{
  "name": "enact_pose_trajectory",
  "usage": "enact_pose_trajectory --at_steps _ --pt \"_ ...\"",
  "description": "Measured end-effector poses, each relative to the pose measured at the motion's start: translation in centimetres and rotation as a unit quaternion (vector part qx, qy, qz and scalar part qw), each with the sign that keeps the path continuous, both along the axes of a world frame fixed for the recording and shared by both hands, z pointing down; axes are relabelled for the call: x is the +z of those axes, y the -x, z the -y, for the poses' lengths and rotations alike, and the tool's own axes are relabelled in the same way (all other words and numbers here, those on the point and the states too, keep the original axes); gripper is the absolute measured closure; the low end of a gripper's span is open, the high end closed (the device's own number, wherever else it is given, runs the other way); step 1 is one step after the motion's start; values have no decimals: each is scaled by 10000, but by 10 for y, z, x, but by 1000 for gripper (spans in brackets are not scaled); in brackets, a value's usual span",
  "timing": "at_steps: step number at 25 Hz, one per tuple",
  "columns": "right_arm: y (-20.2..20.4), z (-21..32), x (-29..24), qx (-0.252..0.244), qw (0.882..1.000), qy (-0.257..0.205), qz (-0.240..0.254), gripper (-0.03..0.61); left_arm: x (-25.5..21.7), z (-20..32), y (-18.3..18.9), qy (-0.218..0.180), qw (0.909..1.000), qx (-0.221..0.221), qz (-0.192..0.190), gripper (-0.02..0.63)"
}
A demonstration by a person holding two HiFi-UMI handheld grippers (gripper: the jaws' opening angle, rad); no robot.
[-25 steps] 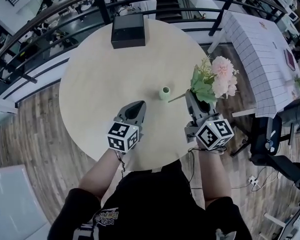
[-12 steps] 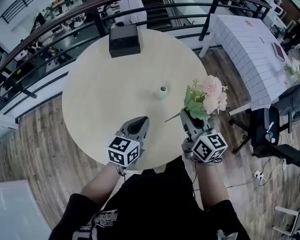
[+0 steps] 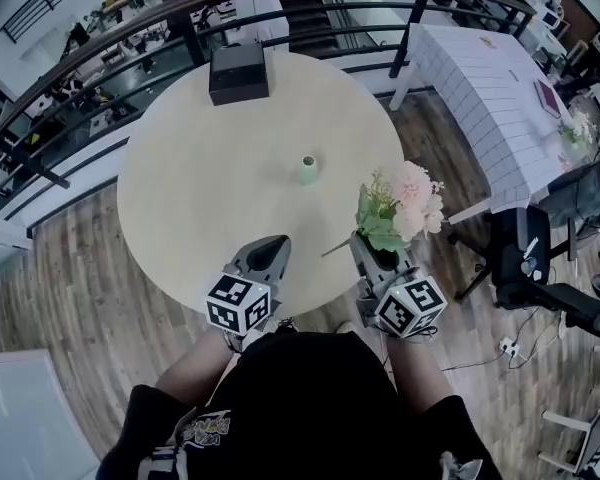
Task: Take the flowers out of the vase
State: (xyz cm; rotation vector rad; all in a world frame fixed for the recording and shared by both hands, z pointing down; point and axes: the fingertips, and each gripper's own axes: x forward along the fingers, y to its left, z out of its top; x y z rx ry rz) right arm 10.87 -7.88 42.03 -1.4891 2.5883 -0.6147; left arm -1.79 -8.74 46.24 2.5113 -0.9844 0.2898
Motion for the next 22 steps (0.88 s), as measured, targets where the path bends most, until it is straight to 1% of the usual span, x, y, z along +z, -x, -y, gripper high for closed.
enact_pose_trajectory --at_steps 5,10,14,17,22 --pt "-16 -31 3 -432 9989 53 -170 500 0 -29 -26 -7 9996 -277 15 607" --pt "-38 -63 15 -812 9965 138 -159 500 7 -62 -61 60 9988 -473 69 607" --pt "-48 -84 17 -1080 9939 151 -155 502 5 -88 -78 83 9976 -678 88 607" --pt "-59 -98 22 -1216 9923 181 -166 505 9 -105 -92 138 9969 -775 66 607" --pt "-83 -115 31 -1272 9915 214 -158 505 18 -131 -118 192 9966 -804 46 607"
